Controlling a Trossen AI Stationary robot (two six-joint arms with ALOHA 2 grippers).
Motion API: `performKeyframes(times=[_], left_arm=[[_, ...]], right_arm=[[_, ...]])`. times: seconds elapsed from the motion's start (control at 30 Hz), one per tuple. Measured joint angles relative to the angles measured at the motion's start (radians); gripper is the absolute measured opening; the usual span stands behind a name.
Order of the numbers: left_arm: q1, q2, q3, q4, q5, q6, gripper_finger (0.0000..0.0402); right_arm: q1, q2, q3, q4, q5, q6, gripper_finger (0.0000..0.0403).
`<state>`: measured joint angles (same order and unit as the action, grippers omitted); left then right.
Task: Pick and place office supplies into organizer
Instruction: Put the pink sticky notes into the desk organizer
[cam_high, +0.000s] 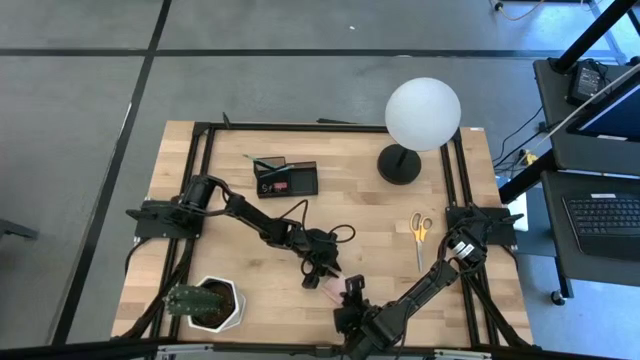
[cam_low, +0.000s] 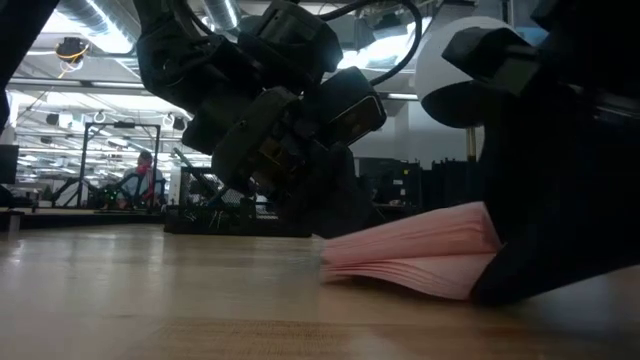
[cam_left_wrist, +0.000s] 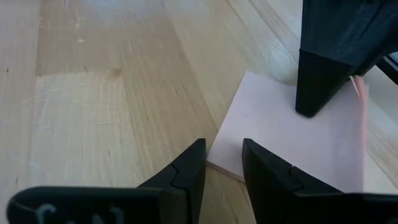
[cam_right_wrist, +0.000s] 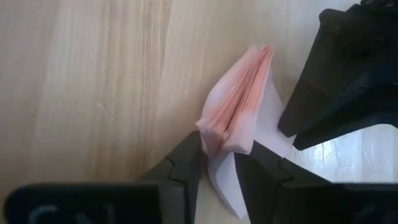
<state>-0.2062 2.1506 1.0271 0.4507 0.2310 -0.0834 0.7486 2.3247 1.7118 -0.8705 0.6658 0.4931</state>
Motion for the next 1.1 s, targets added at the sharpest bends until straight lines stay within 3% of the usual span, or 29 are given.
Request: performKeyframes(times=[0.2,0.37,1.1], left_arm=[[0.009,0.000,0.000,-0.003,0.011,-0.010,0.0097],[0.018,0.000,0.000,-0.008,0.089,-0.054,0.0097],[0.019,0.000,0.000,-0.009,0.085,-0.053,0.0097]], right_arm=[[0.000,0.000,-0.002,0.036,-0.003,-0.053,0.0083],[-0.012,0.000,0.002,0.008,-0.041,-0.058,0.0082],[-0.014,-0.002,0.013,-0.031,-0.081,-0.079,0.0088]])
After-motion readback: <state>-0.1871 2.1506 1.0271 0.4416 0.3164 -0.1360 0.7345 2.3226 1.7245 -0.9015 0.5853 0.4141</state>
